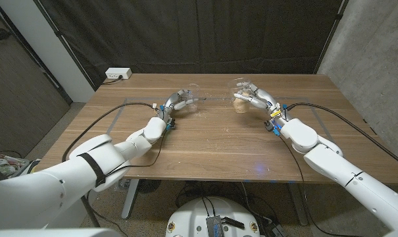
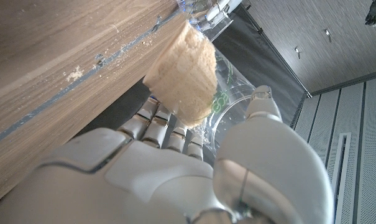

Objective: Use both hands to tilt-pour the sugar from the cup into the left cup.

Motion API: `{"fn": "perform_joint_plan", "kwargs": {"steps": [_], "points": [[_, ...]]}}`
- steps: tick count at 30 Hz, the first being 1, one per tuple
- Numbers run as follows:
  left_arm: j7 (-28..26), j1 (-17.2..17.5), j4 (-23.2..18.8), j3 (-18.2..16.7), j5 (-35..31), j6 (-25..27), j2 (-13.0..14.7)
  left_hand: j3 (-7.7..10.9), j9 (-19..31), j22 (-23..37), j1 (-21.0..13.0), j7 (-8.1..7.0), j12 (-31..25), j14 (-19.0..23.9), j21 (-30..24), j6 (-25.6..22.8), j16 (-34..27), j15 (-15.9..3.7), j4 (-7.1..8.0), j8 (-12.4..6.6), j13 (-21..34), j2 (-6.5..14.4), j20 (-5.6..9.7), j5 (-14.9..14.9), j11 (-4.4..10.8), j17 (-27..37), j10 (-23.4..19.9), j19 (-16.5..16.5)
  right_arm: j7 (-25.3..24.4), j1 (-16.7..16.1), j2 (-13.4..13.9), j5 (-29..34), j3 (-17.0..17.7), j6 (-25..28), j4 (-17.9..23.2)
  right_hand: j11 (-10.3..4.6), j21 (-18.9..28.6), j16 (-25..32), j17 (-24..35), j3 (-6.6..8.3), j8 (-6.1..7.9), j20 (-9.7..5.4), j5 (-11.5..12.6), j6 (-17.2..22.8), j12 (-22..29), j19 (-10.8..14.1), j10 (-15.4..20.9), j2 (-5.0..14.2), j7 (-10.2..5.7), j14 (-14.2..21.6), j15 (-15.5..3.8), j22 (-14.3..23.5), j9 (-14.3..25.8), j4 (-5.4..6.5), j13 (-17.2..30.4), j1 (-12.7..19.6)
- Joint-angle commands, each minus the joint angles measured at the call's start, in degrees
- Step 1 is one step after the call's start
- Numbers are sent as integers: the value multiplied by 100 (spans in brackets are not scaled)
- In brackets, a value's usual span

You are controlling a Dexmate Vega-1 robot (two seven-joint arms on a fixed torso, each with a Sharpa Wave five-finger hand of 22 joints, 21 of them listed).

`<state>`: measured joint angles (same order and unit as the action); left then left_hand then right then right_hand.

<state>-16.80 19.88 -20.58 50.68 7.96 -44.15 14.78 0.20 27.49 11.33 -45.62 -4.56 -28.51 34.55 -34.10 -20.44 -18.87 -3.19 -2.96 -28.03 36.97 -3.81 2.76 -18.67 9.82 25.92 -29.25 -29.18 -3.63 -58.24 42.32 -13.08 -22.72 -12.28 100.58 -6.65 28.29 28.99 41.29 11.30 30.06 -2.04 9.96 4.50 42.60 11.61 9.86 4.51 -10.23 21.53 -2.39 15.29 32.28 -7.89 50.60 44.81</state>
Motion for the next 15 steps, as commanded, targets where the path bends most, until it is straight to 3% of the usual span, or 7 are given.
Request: {"fn": "perform_joint_plan", "kwargs": {"steps": [1,8,15], "points": [[136,231,15,-455,323,-358,-153,57,33,21,-113,21,-85,152,-57,-111,-54,-761,-63,-83,51,142,600,-19,-6,48,-113,-101,25,24,-34,-47,-15,-69,-113,-7,22,-28,18,24,27,-241,27,44,-9,-27,40,59,-28,41,-1033,18,24,13,32,17],[67,361,13,-578,298,-585,-152,87,60,31,-228,13,-148,231,-90,-165,-58,-782,-98,-130,91,214,653,-9,3,78,-172,-160,18,53,-116,-48,-44,-235,-264,14,35,-28,26,28,20,-221,28,45,-10,-17,55,59,-21,69,-1031,16,29,9,47,20],[-97,555,-5,-677,236,-1139,-143,83,85,37,-272,58,-162,215,-85,-91,-28,-749,-107,-124,129,246,587,10,-35,107,-114,-122,24,71,-172,-43,-51,-420,-383,29,50,-23,48,26,8,-206,28,41,-20,-12,60,47,-14,83,-1025,14,38,0,69,27]]}}
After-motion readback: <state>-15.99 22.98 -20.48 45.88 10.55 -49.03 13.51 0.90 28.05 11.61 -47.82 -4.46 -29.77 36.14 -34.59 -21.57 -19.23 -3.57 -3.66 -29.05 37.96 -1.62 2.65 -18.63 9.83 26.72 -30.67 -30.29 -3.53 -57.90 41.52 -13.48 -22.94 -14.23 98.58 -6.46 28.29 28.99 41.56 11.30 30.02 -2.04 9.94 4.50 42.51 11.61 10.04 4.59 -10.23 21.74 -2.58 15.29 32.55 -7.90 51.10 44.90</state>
